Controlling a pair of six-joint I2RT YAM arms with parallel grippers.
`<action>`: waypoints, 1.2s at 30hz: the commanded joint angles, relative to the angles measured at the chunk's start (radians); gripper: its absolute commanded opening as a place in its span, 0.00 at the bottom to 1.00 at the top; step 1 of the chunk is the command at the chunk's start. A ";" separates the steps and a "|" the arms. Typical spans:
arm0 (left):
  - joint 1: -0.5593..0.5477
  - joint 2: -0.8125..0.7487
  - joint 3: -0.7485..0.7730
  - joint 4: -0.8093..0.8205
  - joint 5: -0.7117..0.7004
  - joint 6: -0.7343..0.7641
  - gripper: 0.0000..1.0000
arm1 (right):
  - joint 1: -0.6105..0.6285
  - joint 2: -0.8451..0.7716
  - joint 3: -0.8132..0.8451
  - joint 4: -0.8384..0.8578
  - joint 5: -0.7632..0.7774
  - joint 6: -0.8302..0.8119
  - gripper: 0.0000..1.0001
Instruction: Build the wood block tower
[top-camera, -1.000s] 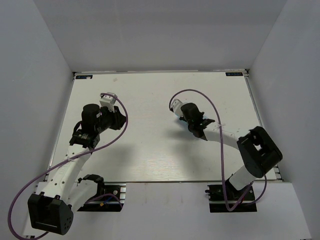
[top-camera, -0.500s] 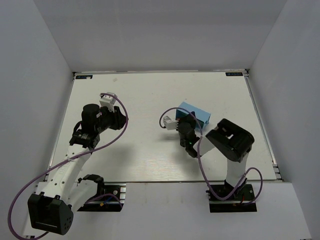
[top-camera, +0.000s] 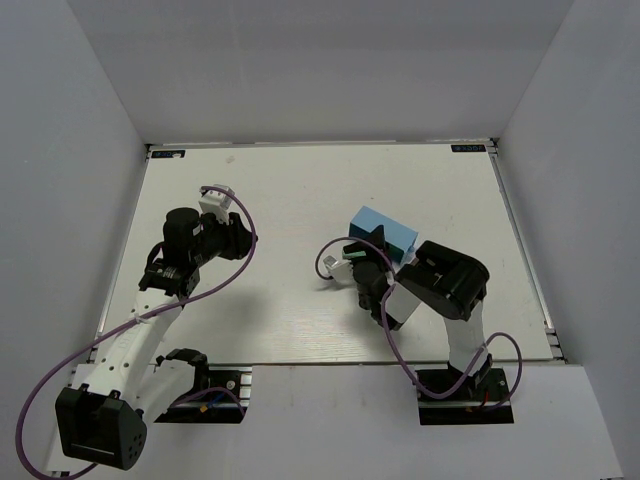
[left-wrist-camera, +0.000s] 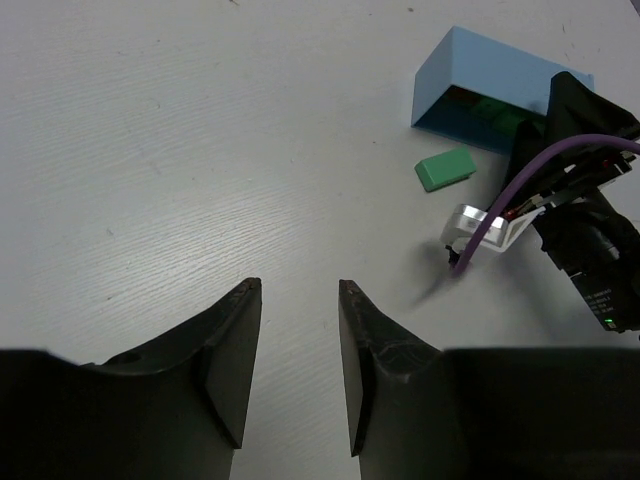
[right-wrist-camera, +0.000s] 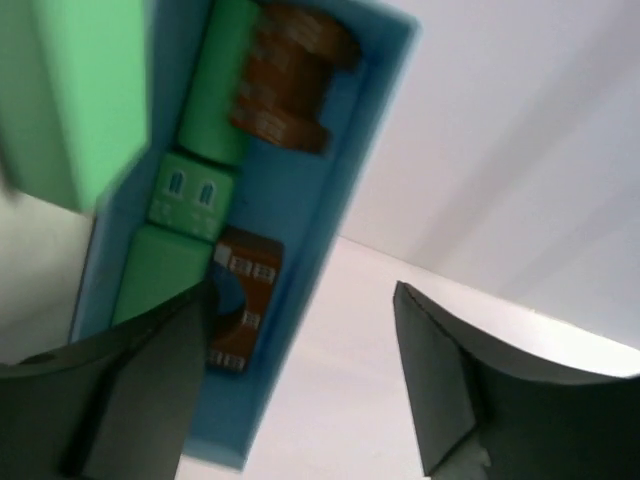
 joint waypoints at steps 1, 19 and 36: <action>-0.002 -0.014 0.025 0.001 -0.003 0.001 0.47 | 0.016 -0.076 -0.043 0.376 0.024 0.072 0.78; -0.002 -0.014 0.025 0.001 -0.013 0.011 0.52 | -0.033 -0.730 0.232 -1.293 -0.449 1.145 0.90; -0.002 -0.024 0.025 0.001 0.015 0.011 0.71 | -0.375 -0.478 0.617 -1.665 -0.965 1.269 0.90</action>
